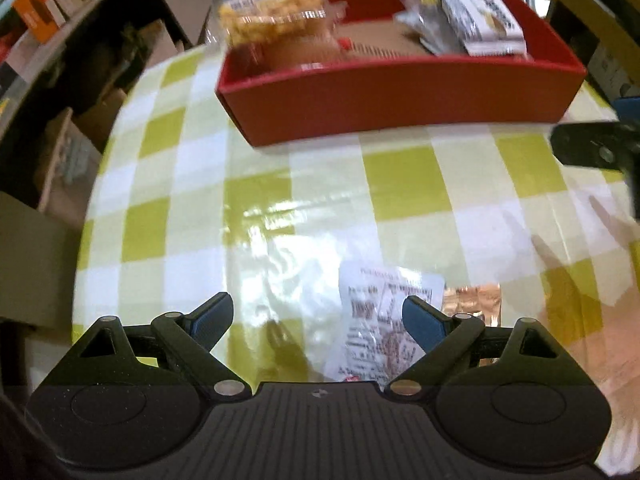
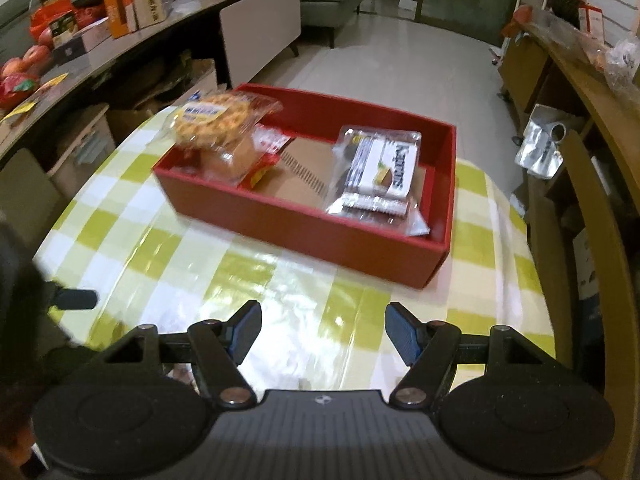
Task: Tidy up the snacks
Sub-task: 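Move both tools to the white pouch and gold foil packet on the cloth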
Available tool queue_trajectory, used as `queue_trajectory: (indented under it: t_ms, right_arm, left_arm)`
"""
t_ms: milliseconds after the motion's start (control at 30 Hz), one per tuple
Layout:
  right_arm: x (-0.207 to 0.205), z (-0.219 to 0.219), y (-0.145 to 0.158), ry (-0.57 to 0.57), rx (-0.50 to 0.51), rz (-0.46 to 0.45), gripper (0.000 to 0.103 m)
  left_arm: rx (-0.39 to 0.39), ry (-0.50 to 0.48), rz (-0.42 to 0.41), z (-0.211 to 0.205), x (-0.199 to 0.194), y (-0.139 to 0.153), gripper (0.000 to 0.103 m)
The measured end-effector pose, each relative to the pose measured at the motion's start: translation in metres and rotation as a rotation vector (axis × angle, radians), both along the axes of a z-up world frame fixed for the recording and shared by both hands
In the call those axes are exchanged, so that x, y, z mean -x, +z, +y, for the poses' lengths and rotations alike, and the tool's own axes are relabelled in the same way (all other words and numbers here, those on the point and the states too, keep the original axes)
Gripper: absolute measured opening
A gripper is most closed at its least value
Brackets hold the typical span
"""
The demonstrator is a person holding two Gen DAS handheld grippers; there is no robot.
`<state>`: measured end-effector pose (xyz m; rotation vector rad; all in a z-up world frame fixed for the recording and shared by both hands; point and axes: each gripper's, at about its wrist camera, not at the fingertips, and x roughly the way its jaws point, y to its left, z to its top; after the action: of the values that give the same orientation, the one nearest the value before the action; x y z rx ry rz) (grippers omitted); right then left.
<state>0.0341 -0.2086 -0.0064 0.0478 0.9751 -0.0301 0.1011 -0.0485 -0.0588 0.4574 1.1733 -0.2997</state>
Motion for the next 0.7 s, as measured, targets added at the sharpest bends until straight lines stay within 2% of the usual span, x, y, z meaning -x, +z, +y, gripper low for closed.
queue_trajectory:
  t_ms: [67,233,333,367,400,533,600,700]
  right_arm:
    - [0.007,0.002,-0.001,0.007,-0.013,0.009,0.078]
    - [0.014,0.008,-0.007,0.017,-0.029,0.032,0.078]
    - [0.013,0.012,-0.013,0.029,-0.018,0.053,0.078]
    - [0.012,0.013,-0.014,0.030,-0.016,0.060,0.078]
    - [0.011,0.014,-0.015,0.032,-0.016,0.066,0.078]
    - [0.009,0.020,-0.018,0.049,-0.014,0.073,0.078]
    - [0.008,0.025,-0.020,0.062,-0.007,0.082,0.078]
    - [0.007,0.030,-0.025,0.081,0.001,0.100,0.078]
  left_arm:
    - [-0.005,0.012,0.026,0.000,0.000,-0.008,0.094]
    - [0.041,0.032,0.108,0.003,-0.003,-0.019,0.091]
    - [0.063,0.046,0.127,0.006,-0.002,-0.018,0.081]
    - [0.071,0.048,0.133,0.006,-0.001,-0.017,0.073]
    - [0.076,0.052,0.136,0.008,-0.001,-0.016,0.067]
    - [0.050,0.055,0.114,0.013,0.010,-0.012,0.063]
    - [0.035,0.050,0.087,0.016,0.018,-0.009,0.057]
    - [0.031,0.046,0.076,0.021,0.026,-0.007,0.056]
